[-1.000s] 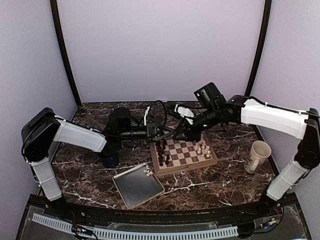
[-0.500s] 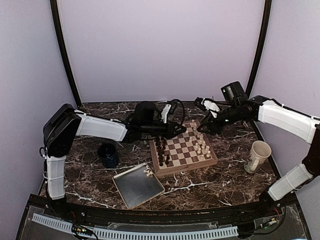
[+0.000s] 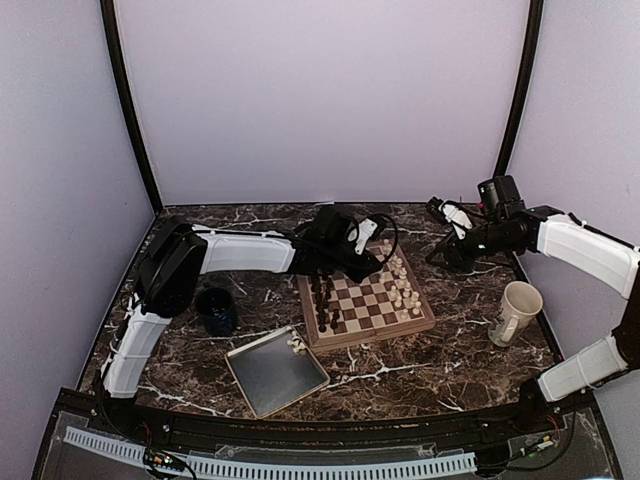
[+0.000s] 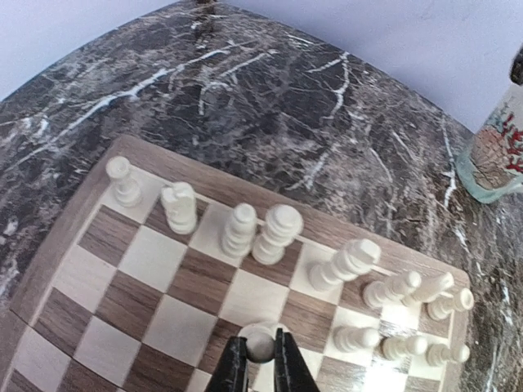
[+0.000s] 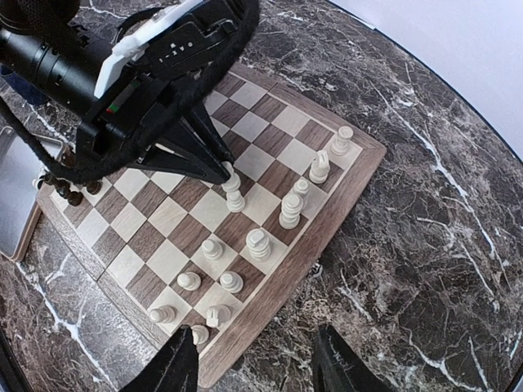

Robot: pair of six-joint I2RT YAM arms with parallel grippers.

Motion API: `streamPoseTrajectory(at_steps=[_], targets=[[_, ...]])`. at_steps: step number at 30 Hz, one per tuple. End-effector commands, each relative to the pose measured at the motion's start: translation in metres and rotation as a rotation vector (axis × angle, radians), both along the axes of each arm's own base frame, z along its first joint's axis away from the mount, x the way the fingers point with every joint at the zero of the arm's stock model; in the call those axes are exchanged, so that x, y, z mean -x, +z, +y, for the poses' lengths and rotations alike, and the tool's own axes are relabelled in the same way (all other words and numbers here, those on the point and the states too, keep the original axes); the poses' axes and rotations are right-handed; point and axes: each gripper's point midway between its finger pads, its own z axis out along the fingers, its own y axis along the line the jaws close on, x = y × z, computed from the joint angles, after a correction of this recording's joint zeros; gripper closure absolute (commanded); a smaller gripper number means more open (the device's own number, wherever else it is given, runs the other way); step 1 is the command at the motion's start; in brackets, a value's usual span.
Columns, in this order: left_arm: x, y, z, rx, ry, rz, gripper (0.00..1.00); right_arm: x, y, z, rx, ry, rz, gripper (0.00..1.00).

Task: Set up the chess pieces on the board
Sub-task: Place the pawn at f2.

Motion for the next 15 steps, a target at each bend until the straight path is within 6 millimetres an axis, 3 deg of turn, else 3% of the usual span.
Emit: streamPoseTrajectory(at_steps=[1, 15], targets=[[-0.004, -0.005, -0.001, -0.079, -0.004, -0.025, 0.89, -0.005, 0.017, -0.002, -0.053, -0.012, -0.060, 0.51], [-0.023, -0.013, -0.010, -0.118, 0.035, -0.059, 0.89, -0.002, 0.011, -0.005, -0.074, -0.005, -0.041, 0.51]])
